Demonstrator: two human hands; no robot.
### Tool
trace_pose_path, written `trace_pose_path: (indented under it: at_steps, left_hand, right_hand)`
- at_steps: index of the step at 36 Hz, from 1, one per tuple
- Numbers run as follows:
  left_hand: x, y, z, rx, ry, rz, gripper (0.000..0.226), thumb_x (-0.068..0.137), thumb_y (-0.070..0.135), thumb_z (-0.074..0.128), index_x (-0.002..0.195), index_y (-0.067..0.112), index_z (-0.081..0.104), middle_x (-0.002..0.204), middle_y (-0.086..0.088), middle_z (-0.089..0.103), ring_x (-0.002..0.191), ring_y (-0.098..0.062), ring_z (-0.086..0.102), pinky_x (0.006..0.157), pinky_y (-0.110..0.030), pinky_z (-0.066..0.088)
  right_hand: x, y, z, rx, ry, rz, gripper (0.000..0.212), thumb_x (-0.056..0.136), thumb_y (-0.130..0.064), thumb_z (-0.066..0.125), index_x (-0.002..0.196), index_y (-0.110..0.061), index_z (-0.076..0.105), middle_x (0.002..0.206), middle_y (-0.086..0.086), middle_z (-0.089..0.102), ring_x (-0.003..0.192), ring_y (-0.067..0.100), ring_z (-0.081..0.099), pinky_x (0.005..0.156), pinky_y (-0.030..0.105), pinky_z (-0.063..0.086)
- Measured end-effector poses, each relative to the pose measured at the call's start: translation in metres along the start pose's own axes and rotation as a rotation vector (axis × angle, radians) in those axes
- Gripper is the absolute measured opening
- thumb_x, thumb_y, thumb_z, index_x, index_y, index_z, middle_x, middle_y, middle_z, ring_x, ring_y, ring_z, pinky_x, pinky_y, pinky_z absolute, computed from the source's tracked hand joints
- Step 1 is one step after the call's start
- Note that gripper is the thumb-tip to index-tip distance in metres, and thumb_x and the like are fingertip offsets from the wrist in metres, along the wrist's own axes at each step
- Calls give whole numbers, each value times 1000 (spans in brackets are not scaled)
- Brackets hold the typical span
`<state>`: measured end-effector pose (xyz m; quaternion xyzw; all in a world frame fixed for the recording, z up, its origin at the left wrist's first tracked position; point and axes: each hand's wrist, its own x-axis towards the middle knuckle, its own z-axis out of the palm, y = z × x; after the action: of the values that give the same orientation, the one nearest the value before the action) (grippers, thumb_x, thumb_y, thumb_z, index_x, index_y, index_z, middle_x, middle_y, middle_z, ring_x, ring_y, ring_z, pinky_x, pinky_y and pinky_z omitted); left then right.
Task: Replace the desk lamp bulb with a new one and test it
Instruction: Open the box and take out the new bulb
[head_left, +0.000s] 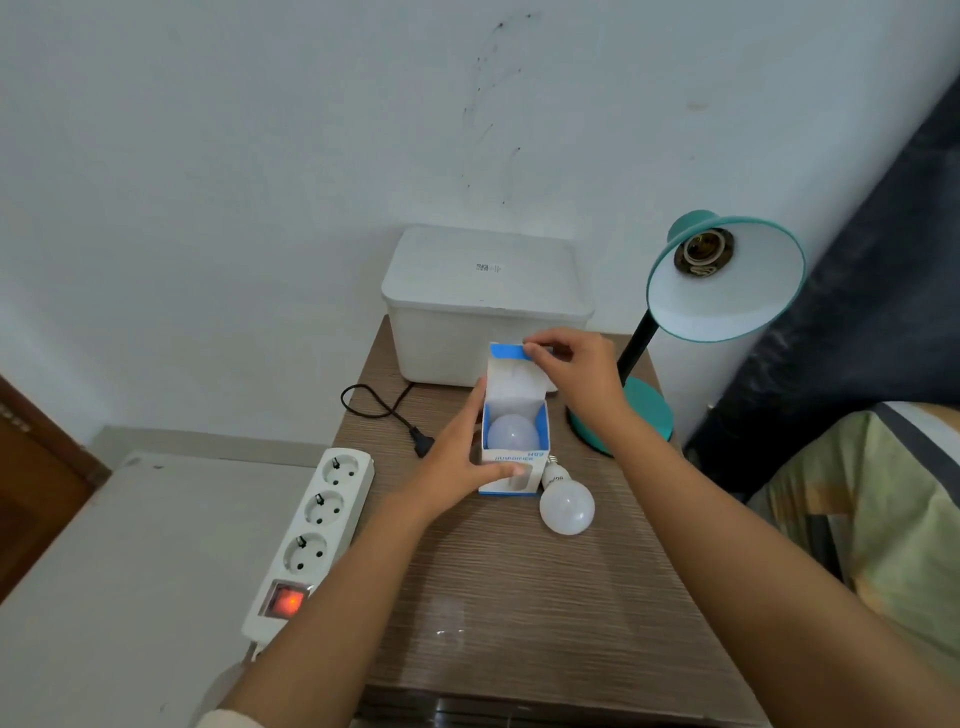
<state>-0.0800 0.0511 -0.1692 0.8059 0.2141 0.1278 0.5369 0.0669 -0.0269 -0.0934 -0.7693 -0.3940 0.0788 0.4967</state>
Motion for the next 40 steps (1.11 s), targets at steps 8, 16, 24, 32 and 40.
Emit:
trace_pose_path:
  at_steps: [8,16,24,32,40]
  left_hand:
    - [4,-7,-2,29,-3,-17,112,69,38,80,145,46,-3,155,13,20,139,-6,28,113,-41,33]
    - [5,-12,0,33,-7,-25,114,62,55,77,142,51,-4,156,11,20,140,-9,28,112,-43,34]
    - [6,-13,0,44,-18,-28,112,69,43,78,147,38,-2,157,7,18,142,-8,21,116,-39,26]
    - [6,-11,0,49,-26,-40,110,72,36,78,148,34,-2,156,7,23,140,-8,26,114,-31,28]
    - [4,-7,1,48,-15,-70,111,71,45,76,147,37,-4,156,5,20,141,-12,25,115,-44,29]
  right_hand:
    - [-9,5,-3,189,197,45,15,82,-12,69,95,-8,73,87,1,71,85,12,66,81,19,52]
    - [-28,12,0,-79,-278,24,26,74,-18,77,97,-9,71,91,3,71,85,11,67,81,17,54]
    - [-18,-6,11,-585,-599,43,32,74,-31,70,93,-5,69,91,14,69,75,19,58,66,30,47]
    - [-17,-15,12,-544,-517,95,34,64,-24,74,87,0,71,91,21,69,75,21,59,64,33,50]
    - [-25,-23,-11,-378,-390,14,41,71,-27,74,109,-14,66,109,5,65,96,15,57,77,24,44]
